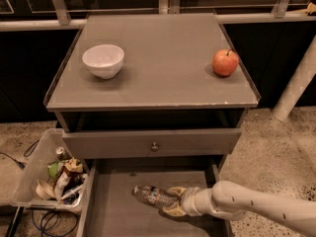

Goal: Pick water bottle from middle drawer and place on counter

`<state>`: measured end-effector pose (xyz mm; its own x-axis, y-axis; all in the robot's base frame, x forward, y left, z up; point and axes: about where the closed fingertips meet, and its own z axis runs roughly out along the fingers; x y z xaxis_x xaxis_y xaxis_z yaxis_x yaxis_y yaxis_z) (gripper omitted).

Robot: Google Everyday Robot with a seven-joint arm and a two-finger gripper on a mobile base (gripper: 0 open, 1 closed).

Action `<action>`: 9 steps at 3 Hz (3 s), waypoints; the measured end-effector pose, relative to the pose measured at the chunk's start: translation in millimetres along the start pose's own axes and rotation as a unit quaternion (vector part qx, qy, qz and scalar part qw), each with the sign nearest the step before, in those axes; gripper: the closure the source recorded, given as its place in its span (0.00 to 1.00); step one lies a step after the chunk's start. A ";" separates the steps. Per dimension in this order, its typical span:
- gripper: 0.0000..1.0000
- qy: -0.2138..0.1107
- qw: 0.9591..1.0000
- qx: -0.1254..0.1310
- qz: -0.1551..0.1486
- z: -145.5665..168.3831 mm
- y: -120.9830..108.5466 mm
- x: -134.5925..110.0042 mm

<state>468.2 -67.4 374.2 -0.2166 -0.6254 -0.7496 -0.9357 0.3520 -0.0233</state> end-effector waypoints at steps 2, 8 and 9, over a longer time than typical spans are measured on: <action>1.00 -0.045 0.998 -0.029 -0.044 -81.9 3.3 -45.8; 1.00 0.028 0.996 0.050 -0.063 -313.0 -36.7 -185.9; 1.00 0.029 0.996 0.049 -0.063 -311.8 -35.6 -184.9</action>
Offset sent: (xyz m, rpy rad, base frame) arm -0.0332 -0.0541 0.1595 0.1104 -0.1090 0.1877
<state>454.8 -181.4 719.9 -0.1174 -0.7065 -0.6979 -0.9256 0.3326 -0.1809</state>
